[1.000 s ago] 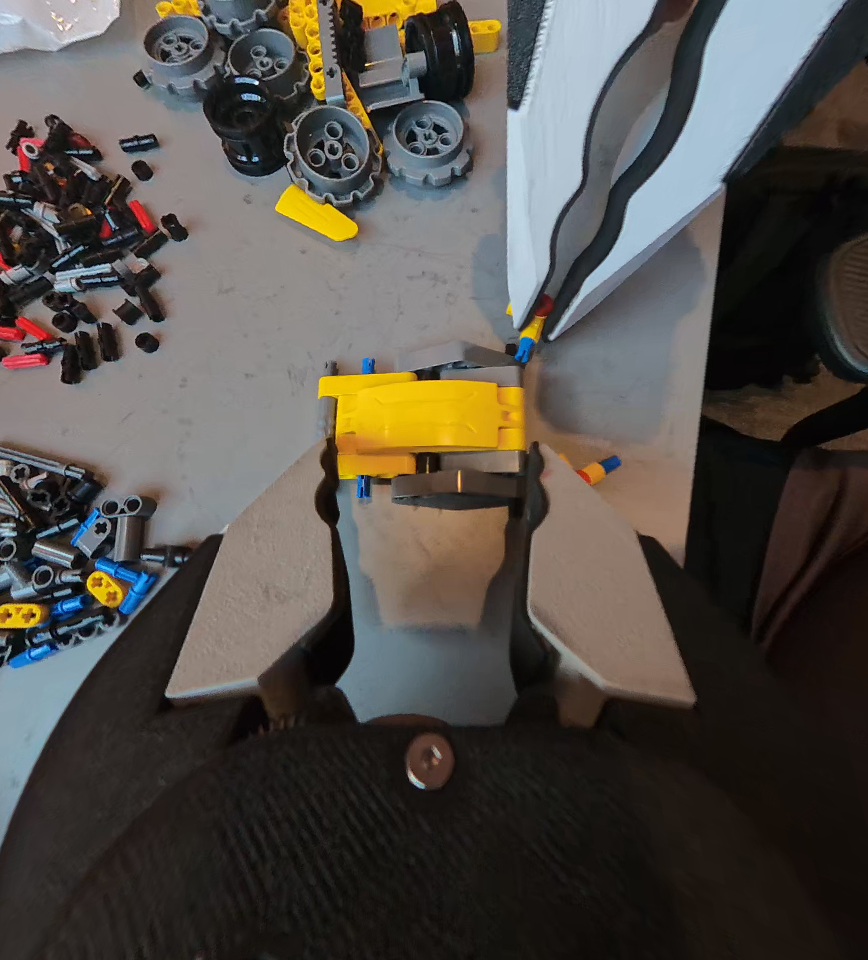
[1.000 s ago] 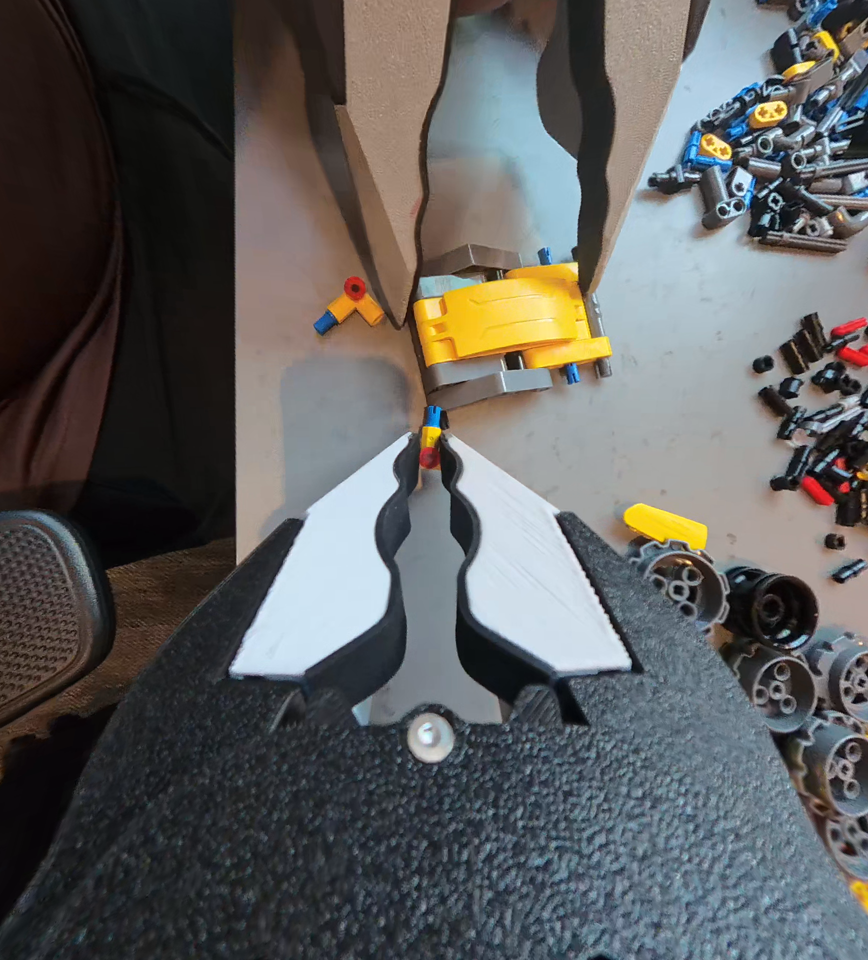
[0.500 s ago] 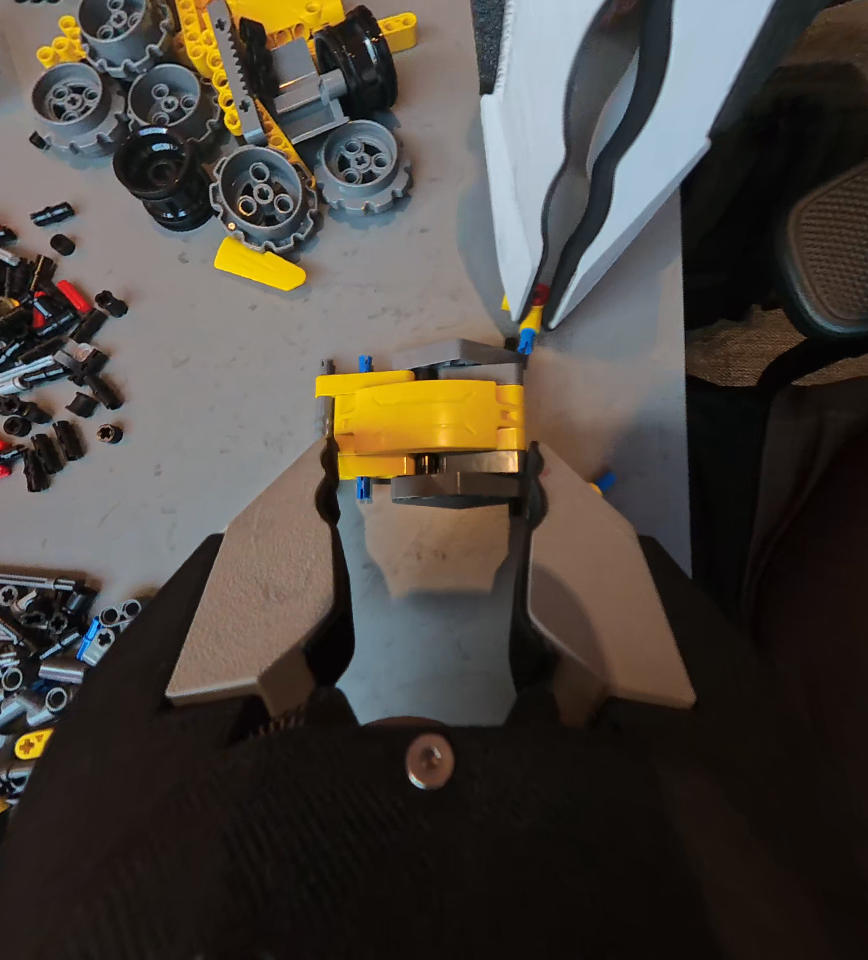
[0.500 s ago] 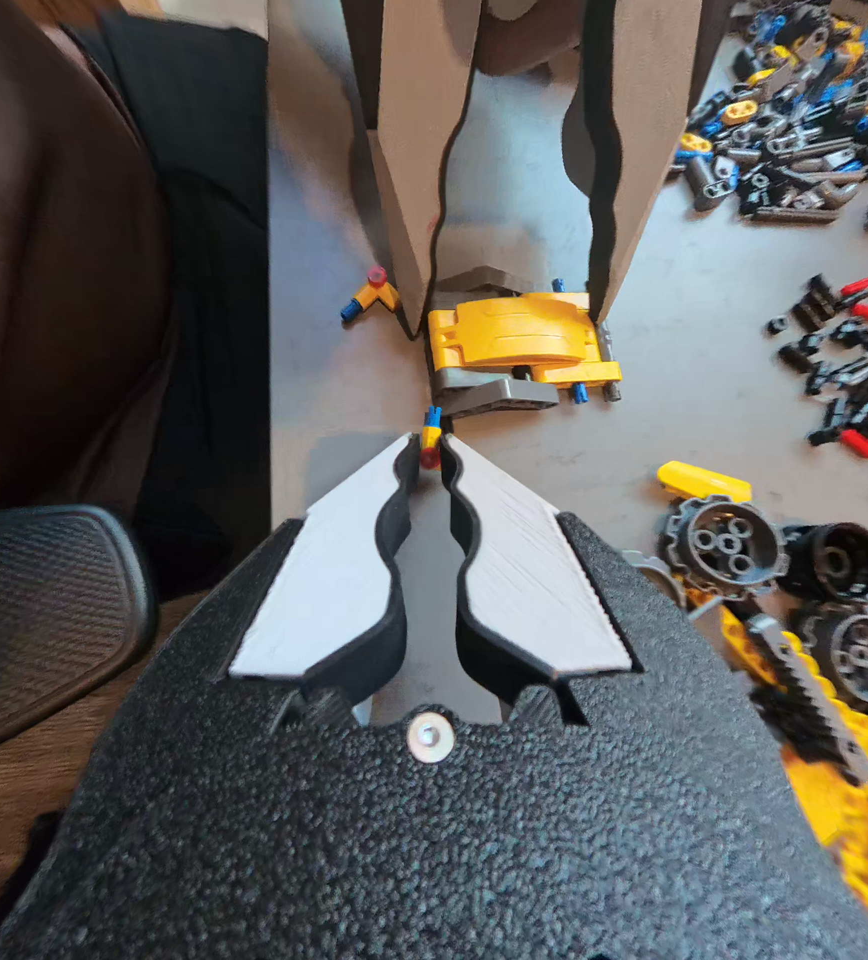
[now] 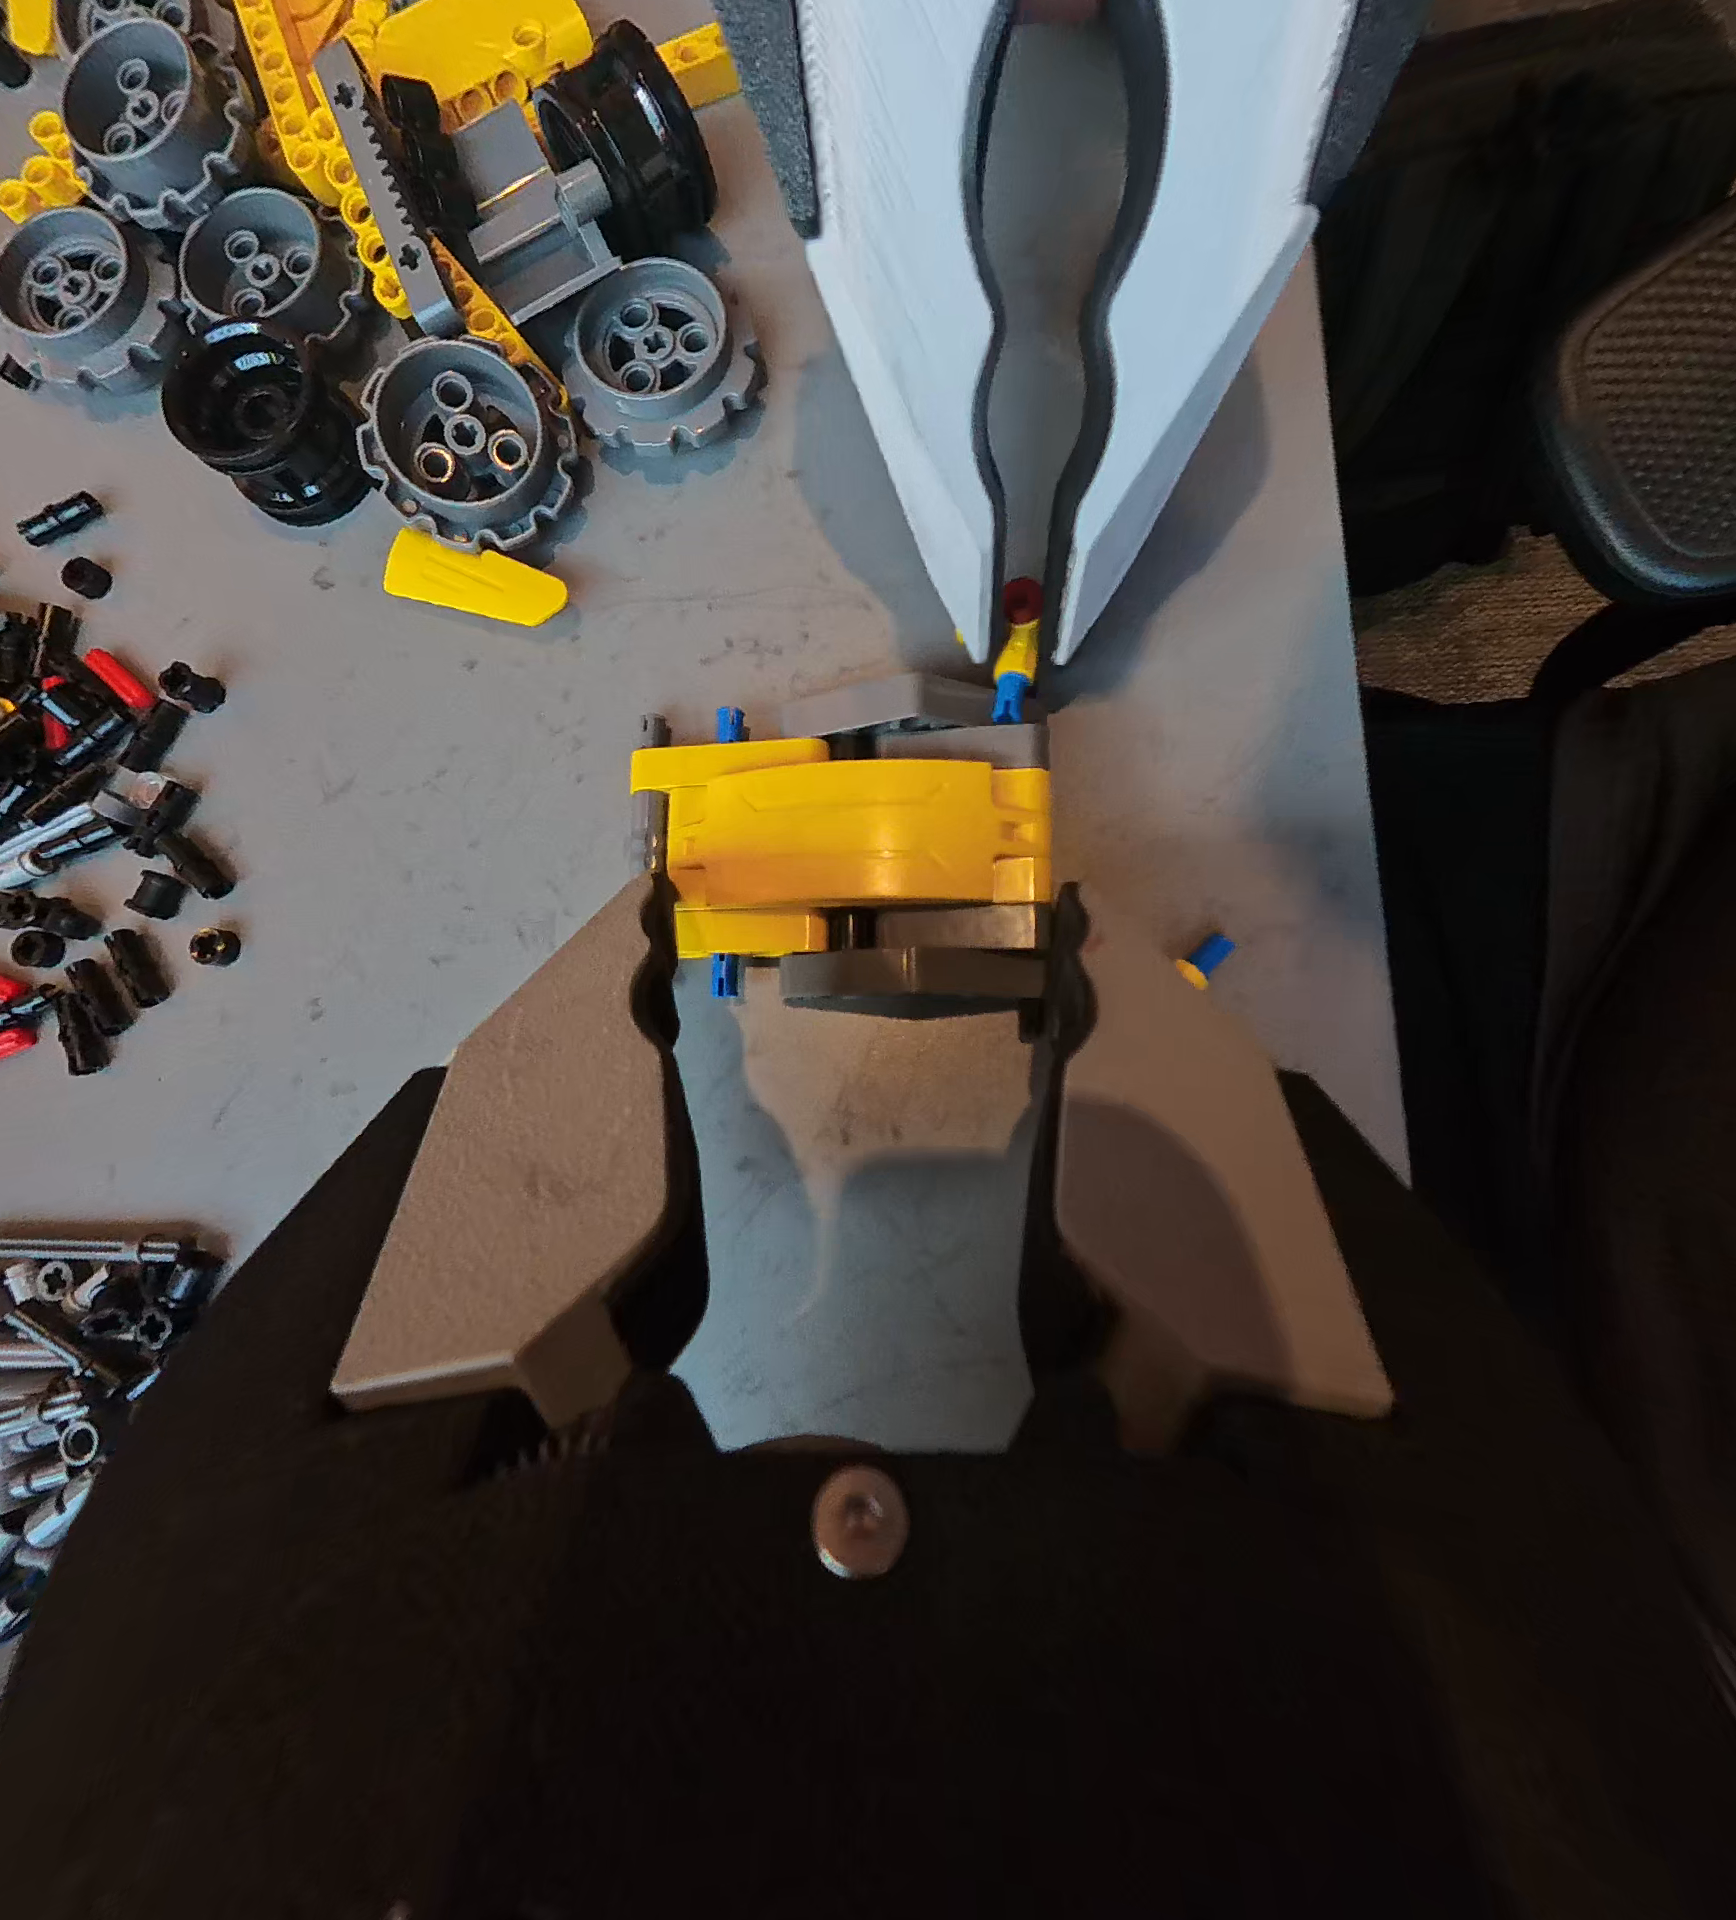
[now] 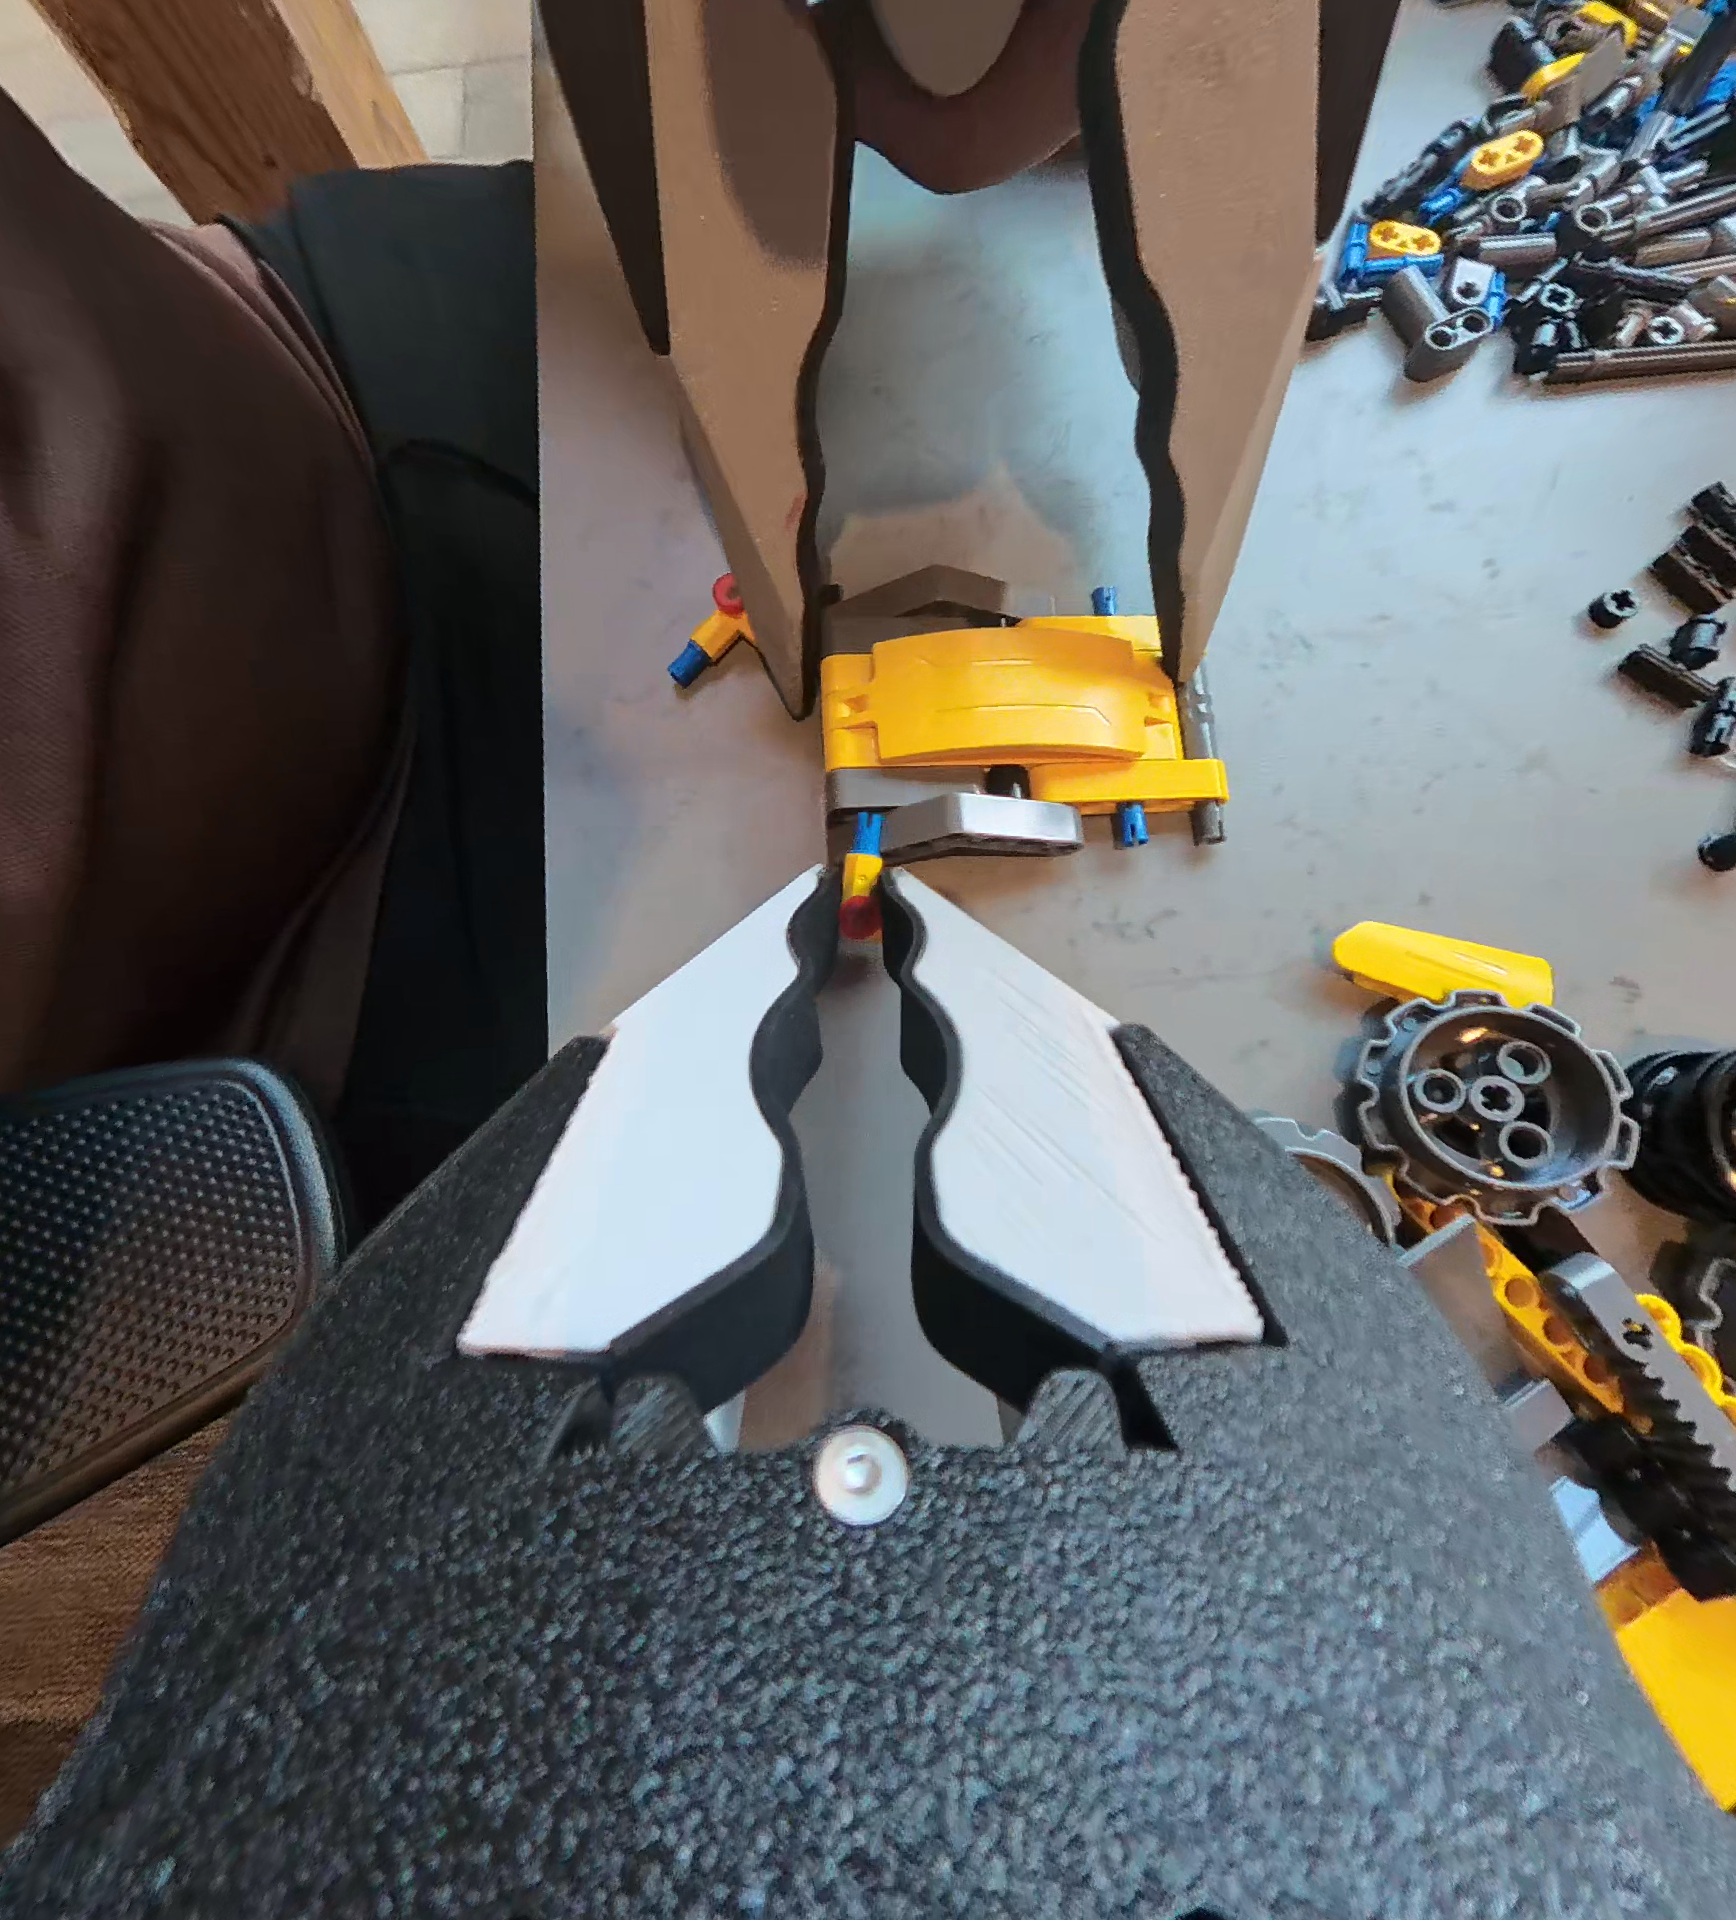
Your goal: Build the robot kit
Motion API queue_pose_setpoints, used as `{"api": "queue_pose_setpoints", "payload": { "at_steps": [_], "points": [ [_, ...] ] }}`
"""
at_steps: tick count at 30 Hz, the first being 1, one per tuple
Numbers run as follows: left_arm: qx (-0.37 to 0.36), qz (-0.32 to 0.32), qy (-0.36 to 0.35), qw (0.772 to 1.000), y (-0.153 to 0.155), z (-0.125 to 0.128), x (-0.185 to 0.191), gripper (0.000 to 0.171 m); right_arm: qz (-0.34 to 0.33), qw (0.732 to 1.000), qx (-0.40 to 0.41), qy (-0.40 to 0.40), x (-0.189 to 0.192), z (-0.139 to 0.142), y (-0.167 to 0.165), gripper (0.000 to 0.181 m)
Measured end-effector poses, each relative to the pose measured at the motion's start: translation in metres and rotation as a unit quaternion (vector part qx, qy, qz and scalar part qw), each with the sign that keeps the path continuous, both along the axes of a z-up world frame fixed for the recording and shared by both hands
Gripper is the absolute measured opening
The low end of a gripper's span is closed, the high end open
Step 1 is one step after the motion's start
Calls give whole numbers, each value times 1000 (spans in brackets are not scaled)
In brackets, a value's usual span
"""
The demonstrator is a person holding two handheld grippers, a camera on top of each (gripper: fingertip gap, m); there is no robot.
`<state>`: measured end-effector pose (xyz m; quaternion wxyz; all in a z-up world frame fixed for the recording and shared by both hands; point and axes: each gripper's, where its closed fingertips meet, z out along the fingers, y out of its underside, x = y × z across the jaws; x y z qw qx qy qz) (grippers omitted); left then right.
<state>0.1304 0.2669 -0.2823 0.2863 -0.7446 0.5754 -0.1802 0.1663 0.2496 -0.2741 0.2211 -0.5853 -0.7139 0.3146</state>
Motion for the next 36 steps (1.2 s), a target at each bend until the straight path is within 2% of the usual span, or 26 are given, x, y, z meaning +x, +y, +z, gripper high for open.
{"api": "queue_pose_setpoints", "payload": {
  "at_steps": [6, 9, 15, 21, 24, 26, 28, 32, 34, 36],
  "points": [
    [9, 8, 8, 1000, 0, 1, 0, 64, -12, 1000, 1, -22, 1, -1, -3, 7],
    [55, 12, 20, 998, -1, 7, -2, 61, -31, 999, -22, -17, 5, 1, 1, 7],
    [149, -17, -1, 989, -11, 32, 18, 37, -40, 993, -114, 13, 6, 16, 0, 7],
    [241, -52, 23, 969, -17, 28, 39, 16, -36, 984, -172, 41, 3, 24, -7, 7],
    [253, -57, 21, 966, -19, 26, 44, 13, -31, 980, -191, 44, 4, 25, -10, 7],
    [263, -64, 31, 962, -19, 23, 45, 1, -25, 976, -209, 54, 3, 29, -13, 7],
    [278, -67, 34, 958, -19, 24, 45, 1, -28, 973, -221, 60, 3, 31, -12, 7],
    [267, -47, 14, 962, -17, 24, 45, 1, -49, 977, -186, 87, 2, 32, -4, 12],
    [241, -40, -7, 970, -19, 23, 46, 0, -68, 983, -133, 110, 6, 35, 5, 26],
    [222, -34, -23, 974, -20, 22, 45, 0, -64, 984, -69, 148, 13, 43, 5, 28]
  ]
}}
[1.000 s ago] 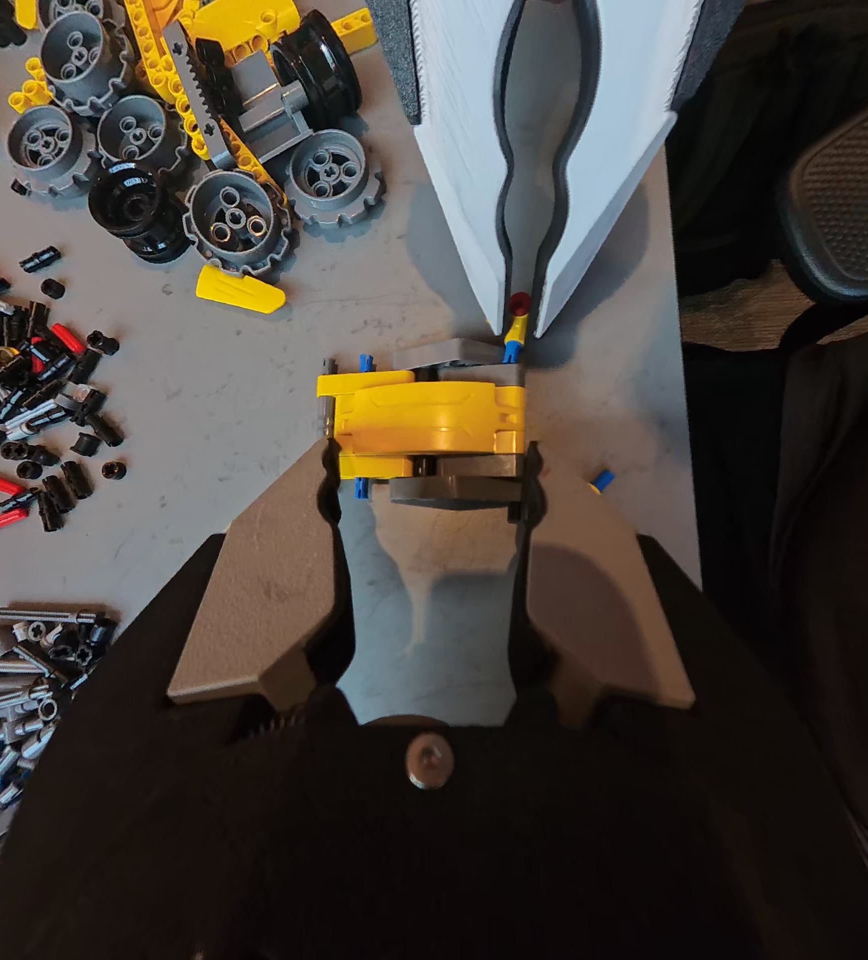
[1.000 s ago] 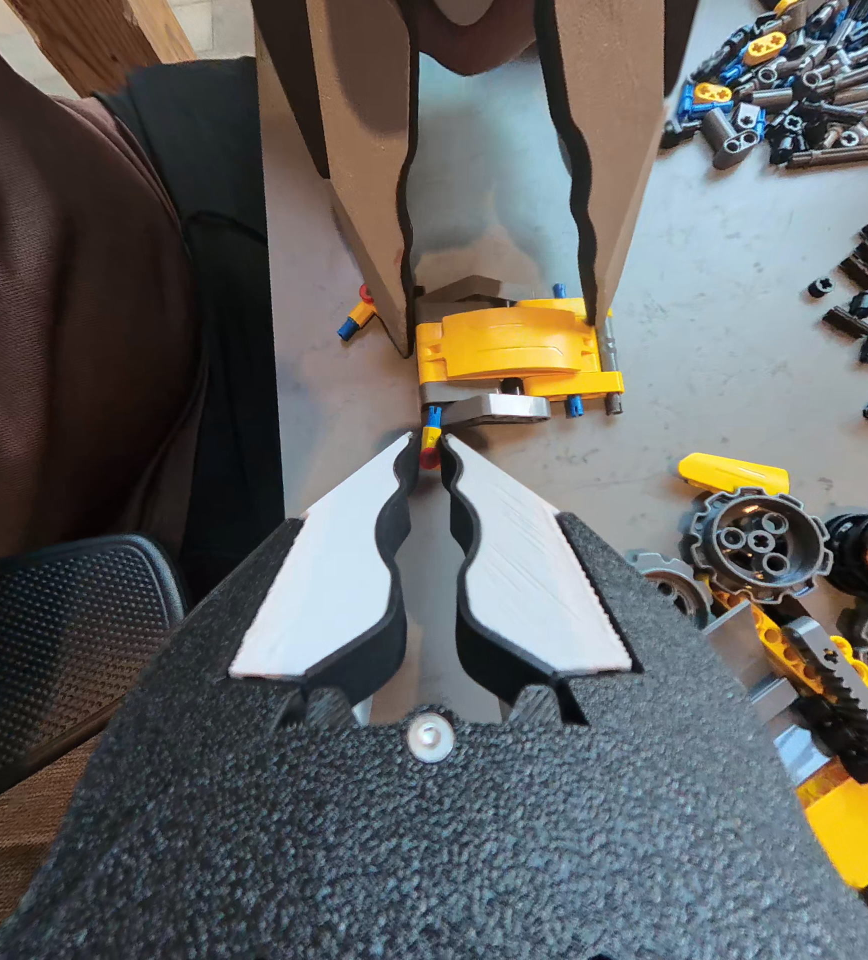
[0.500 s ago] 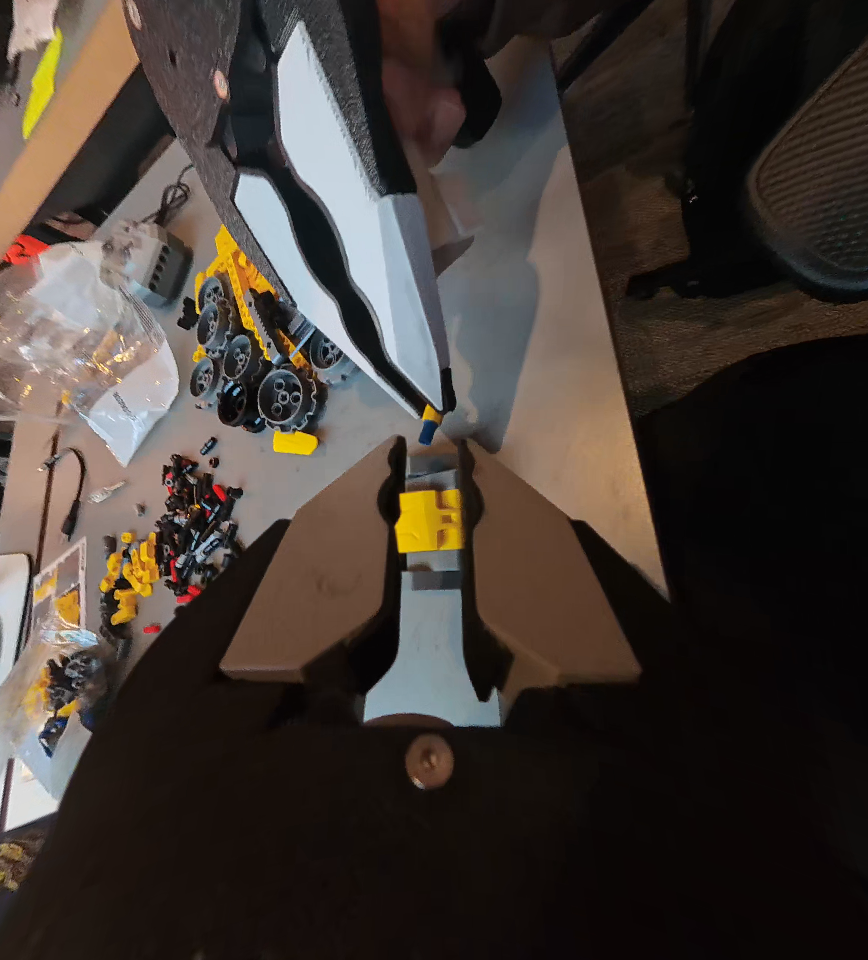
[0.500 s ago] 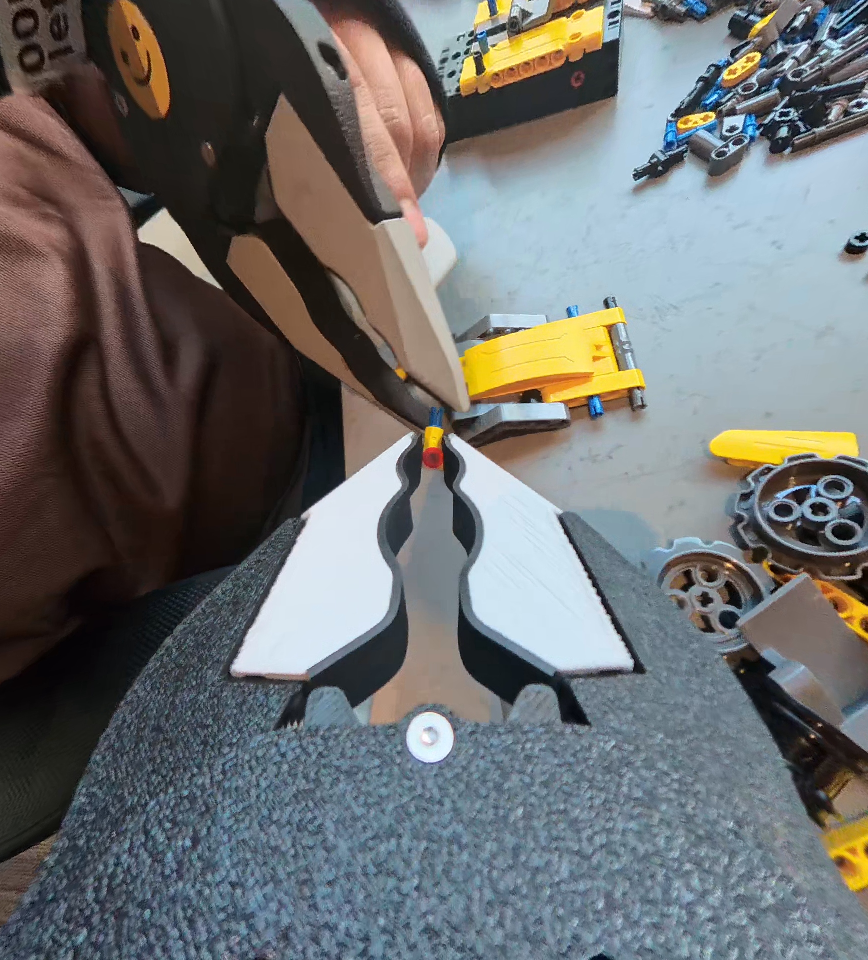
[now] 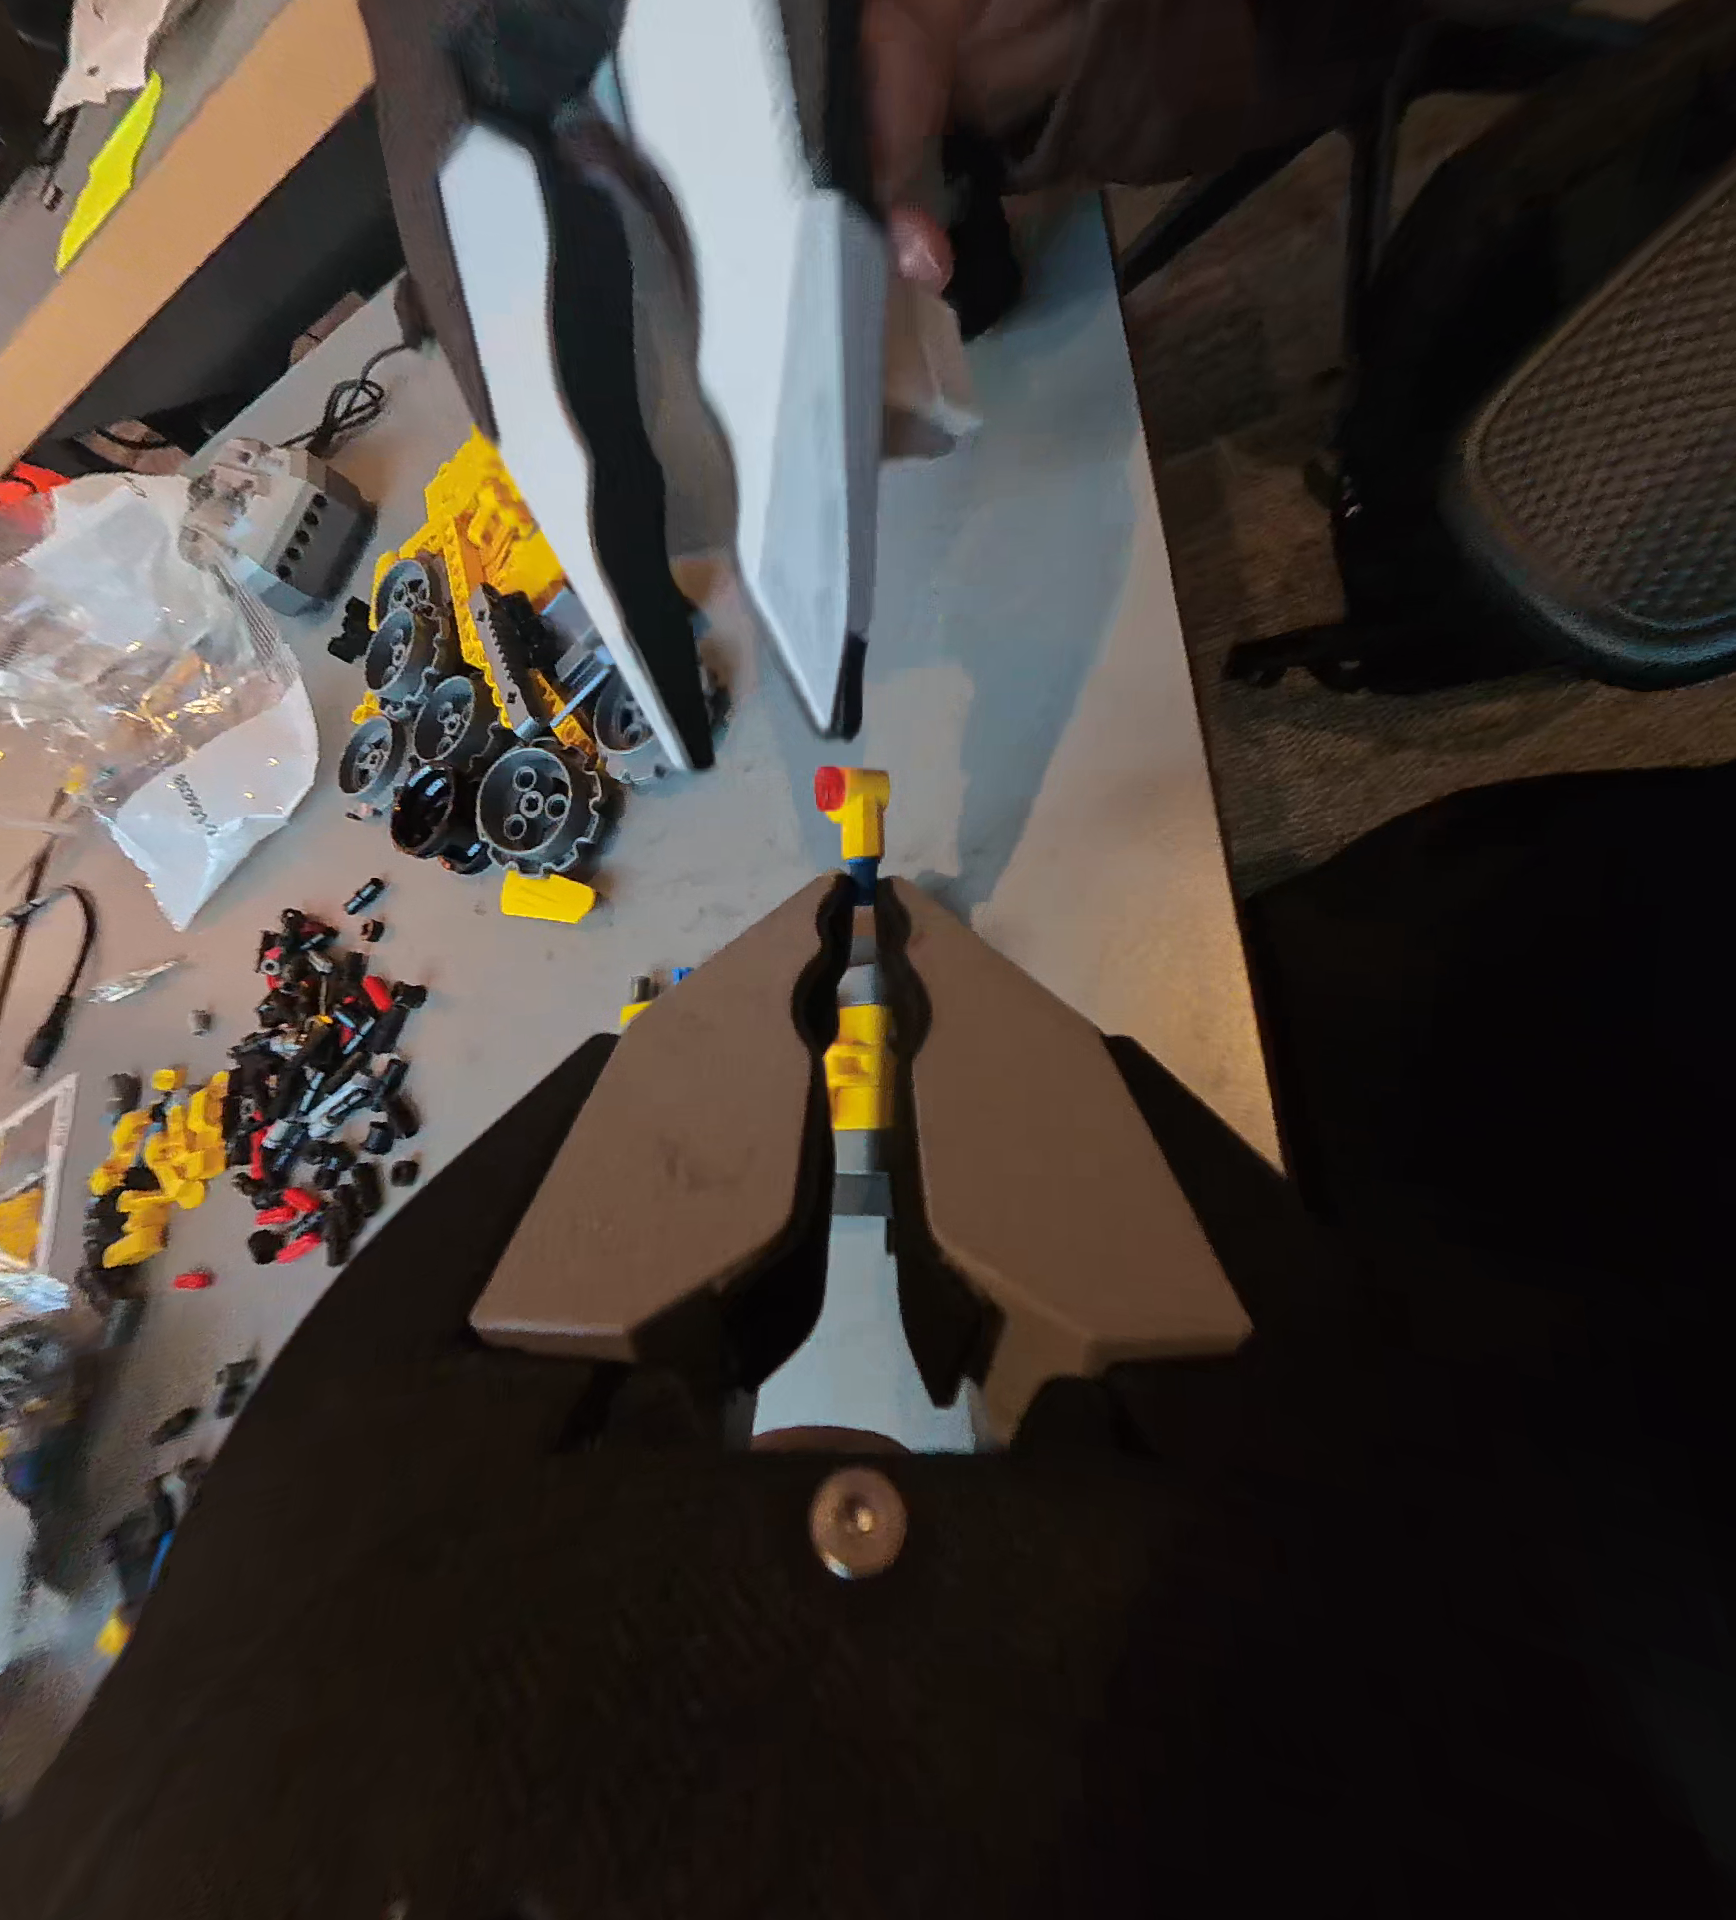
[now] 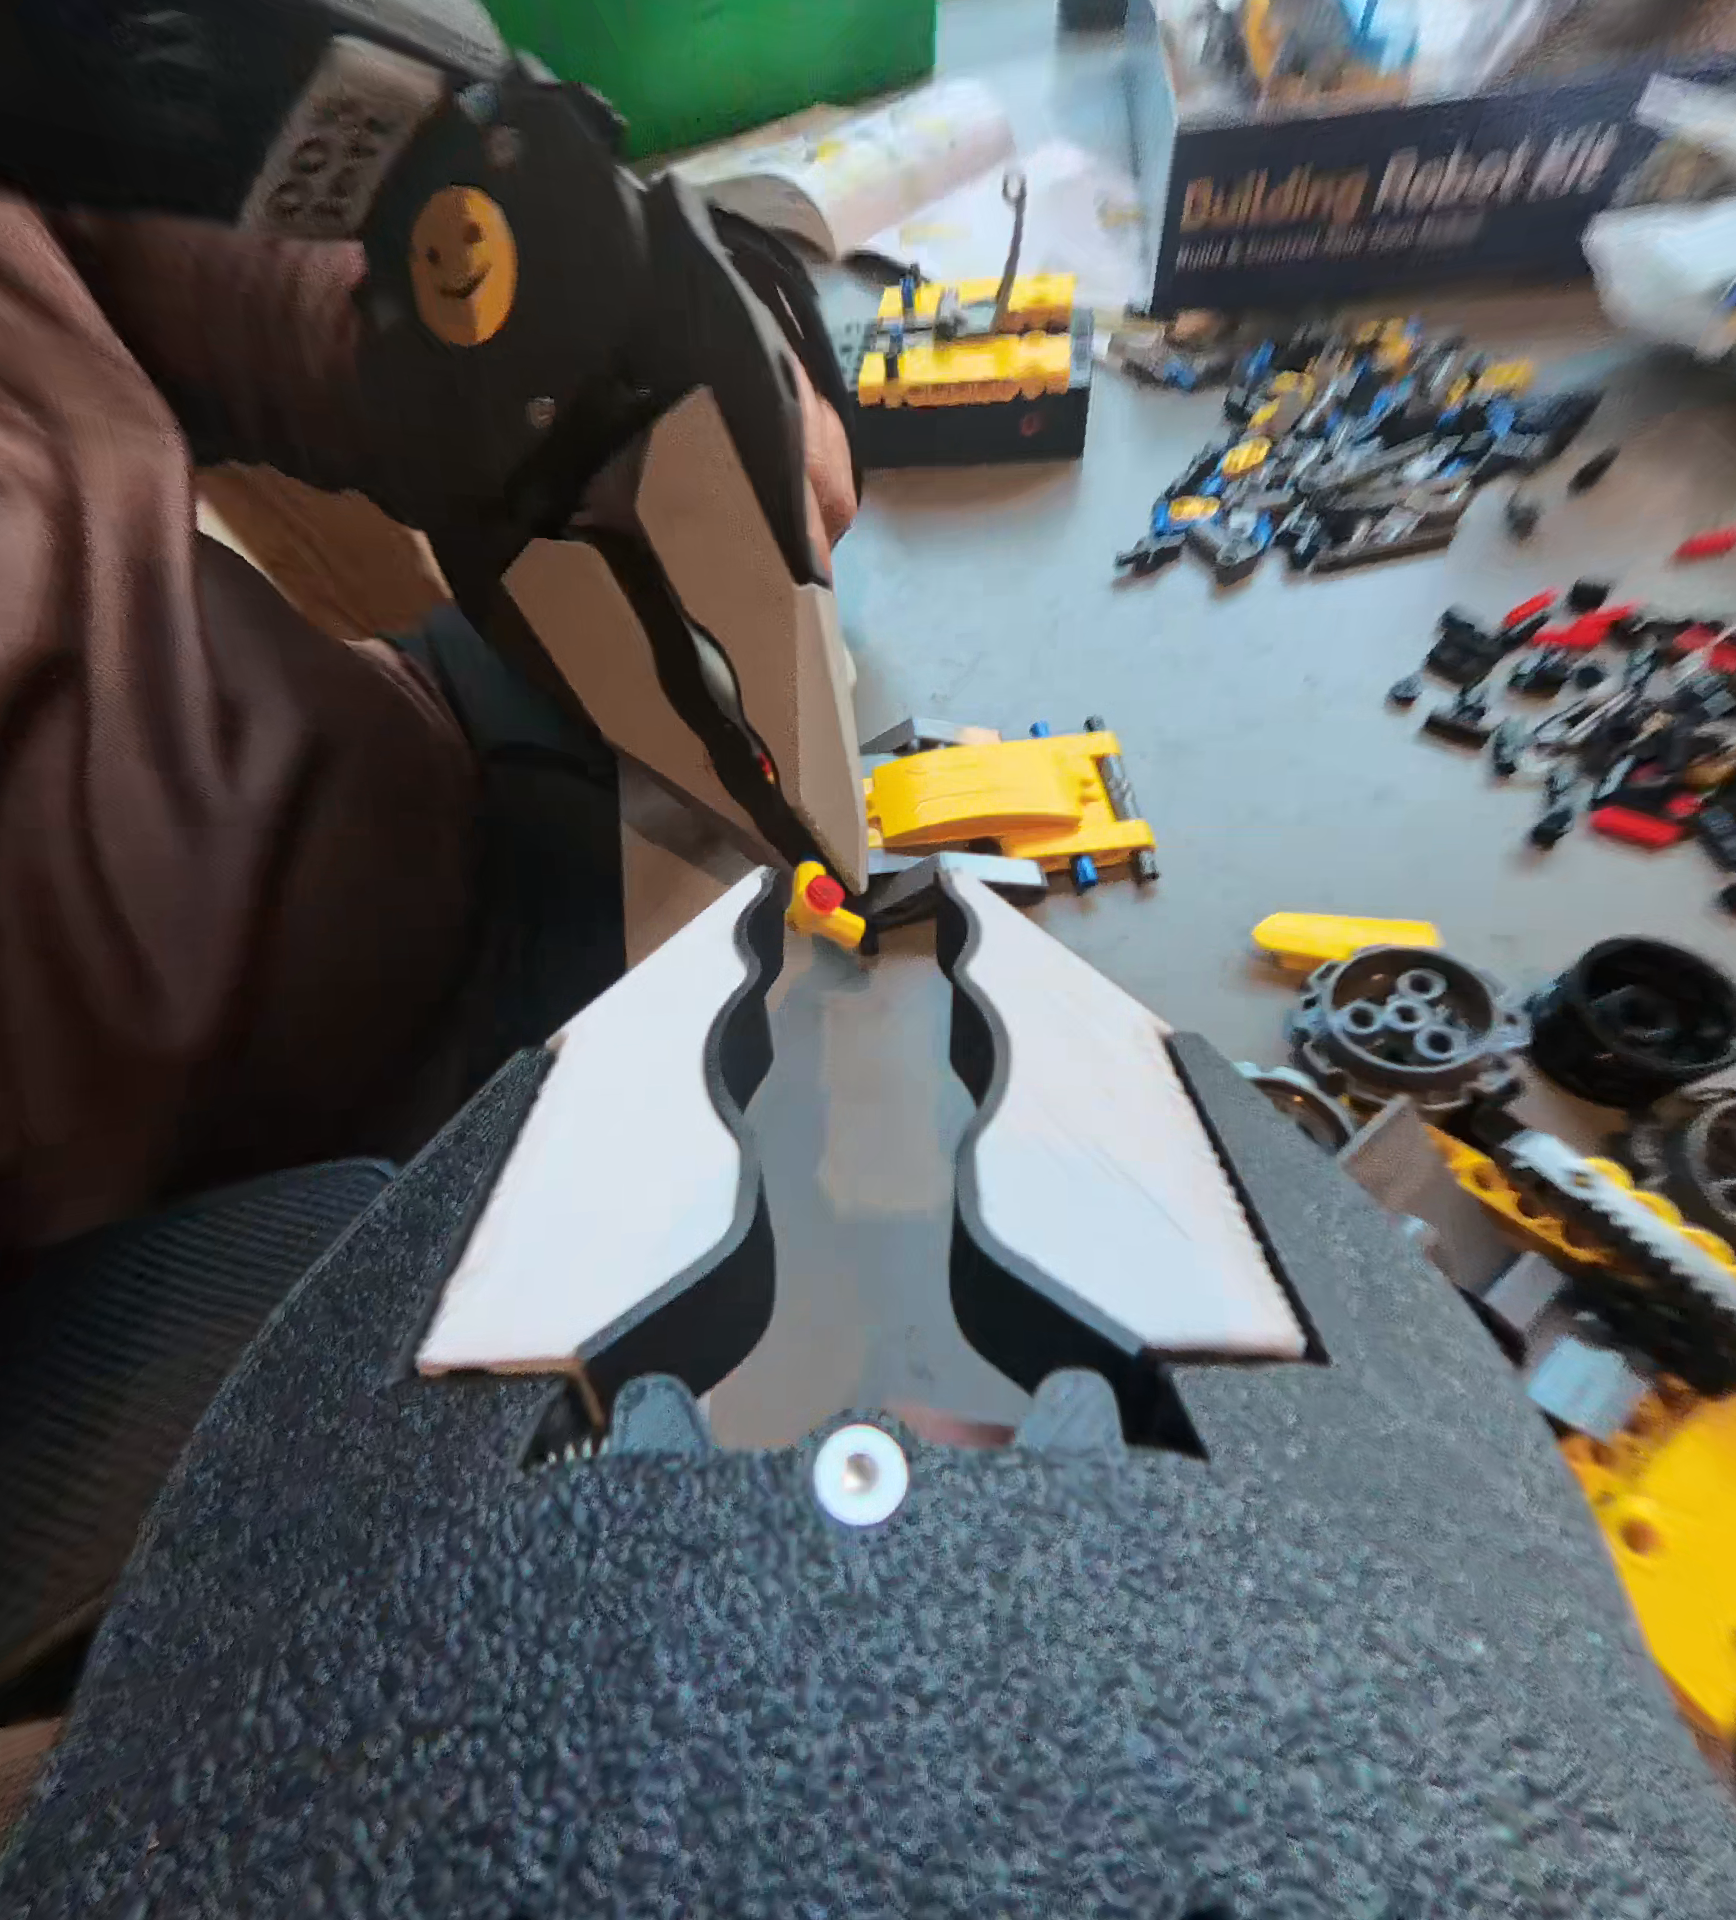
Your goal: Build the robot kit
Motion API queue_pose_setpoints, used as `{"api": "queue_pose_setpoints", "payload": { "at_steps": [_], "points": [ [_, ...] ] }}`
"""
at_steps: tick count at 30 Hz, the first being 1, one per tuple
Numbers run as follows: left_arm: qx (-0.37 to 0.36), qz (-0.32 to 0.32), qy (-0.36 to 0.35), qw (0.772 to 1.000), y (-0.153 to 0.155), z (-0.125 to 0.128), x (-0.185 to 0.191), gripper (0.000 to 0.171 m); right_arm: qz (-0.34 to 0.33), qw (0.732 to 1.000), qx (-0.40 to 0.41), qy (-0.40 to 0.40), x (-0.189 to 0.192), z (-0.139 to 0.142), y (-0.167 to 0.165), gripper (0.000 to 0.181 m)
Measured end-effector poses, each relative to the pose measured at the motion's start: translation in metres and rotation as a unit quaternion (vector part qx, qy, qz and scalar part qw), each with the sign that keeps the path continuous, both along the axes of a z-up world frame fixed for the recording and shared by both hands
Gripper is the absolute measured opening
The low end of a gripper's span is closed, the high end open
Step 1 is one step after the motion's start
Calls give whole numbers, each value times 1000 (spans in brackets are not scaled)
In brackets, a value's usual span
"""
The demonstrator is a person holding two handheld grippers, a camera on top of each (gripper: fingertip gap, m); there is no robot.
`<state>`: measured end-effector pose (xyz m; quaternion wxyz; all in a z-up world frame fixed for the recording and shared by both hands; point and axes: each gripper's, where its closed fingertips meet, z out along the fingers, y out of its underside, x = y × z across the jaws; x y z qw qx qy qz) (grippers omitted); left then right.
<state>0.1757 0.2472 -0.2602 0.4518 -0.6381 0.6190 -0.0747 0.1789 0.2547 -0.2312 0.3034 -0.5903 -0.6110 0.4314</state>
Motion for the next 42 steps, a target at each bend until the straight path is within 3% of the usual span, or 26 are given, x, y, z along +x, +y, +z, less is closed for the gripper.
{"api": "queue_pose_setpoints", "payload": {
  "at_steps": [6, 14, 25, 42],
  "points": [
    [-42, -5, -33, 999, -2, 0, 1, 0, -6, 980, 197, -27, 7, -8, -11, 29],
    [-119, -19, -48, 992, -11, -3, 3, 0, 3, 941, 333, -56, 0, -13, -17, 13],
    [-156, -39, -58, 985, -19, -2, 3, 0, 7, 956, 292, -12, -2, -9, -26, 11],
    [-153, -51, -57, 985, -22, -1, 3, 0, 3, 970, 242, 4, -5, -11, -30, 11]
  ]
}}
